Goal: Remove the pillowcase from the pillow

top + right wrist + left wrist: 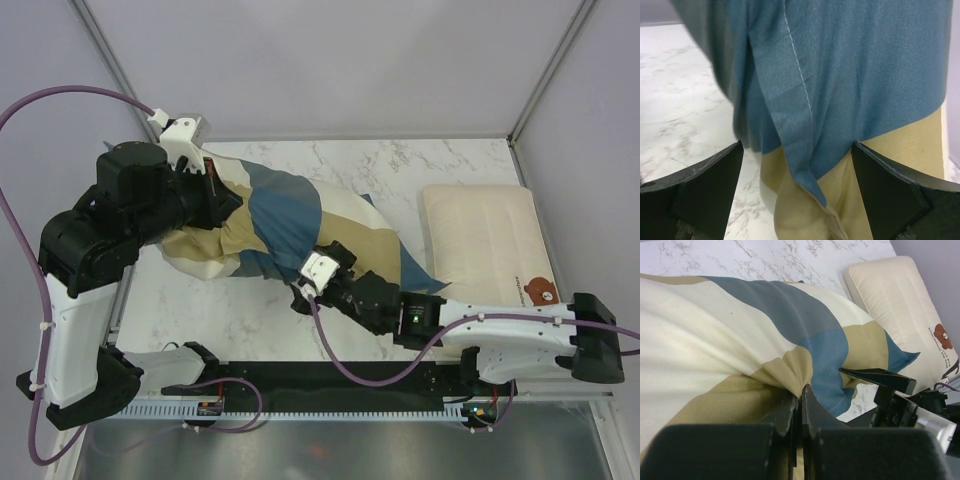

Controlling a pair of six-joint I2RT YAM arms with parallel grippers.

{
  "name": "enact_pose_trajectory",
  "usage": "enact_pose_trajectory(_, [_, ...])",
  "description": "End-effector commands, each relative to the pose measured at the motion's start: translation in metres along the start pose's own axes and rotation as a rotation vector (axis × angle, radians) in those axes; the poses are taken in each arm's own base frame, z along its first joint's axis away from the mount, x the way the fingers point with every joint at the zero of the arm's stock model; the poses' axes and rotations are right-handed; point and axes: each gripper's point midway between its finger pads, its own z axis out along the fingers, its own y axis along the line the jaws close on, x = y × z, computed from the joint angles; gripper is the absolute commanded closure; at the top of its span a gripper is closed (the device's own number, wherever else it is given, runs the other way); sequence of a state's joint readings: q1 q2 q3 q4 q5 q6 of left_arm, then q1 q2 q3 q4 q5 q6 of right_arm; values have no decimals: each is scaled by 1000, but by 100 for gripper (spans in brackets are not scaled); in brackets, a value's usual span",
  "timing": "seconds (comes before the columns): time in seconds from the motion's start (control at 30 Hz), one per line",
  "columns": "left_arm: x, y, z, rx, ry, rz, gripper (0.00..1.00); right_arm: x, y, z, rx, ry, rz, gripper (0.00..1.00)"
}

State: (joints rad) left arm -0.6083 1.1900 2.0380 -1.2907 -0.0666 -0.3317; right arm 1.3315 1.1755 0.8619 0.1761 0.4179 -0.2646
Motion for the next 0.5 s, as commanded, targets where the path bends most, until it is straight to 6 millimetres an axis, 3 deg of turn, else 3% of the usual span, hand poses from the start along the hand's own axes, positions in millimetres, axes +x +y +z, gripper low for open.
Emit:
enact_pose_trajectory(0.0, [-48, -29, -28, 151, -203, 13, 98, 6, -40, 13, 292, 11, -54, 2])
enact_pose_trajectory(0.07, [-47, -35, -29, 187, -194, 16, 98, 6, -40, 20, 321, 8, -71, 12])
enact_pose_trajectory(0.1, [-47, -36, -30, 193, -192, 17, 98, 10, -37, 27, 322, 14, -76, 37])
enact_pose_trajectory(0.17, [-47, -35, -29, 189, -192, 24, 98, 9, -33, 32, 305, 16, -80, 56])
enact_pose_trajectory(0.2, [-47, -34, -28, 181, -194, 26, 98, -5, -24, 38, 247, -10, -61, 71])
enact_pose_trajectory(0.27, [-51, -28, -28, 148, -211, 38, 98, -11, -11, 41, 161, 13, -50, 100])
enact_pose_trajectory(0.3, [-53, -28, -26, 143, -212, 46, 98, -35, 0, 42, 92, -35, -3, 100])
enact_pose_trajectory(0.43, [-79, -9, -25, 14, -294, 76, 98, -84, 35, 31, -144, -84, 122, 100])
enact_pose_trajectory(0.47, [-93, -4, -30, -18, -346, 94, 90, -101, 37, 27, -182, -95, 161, 100])
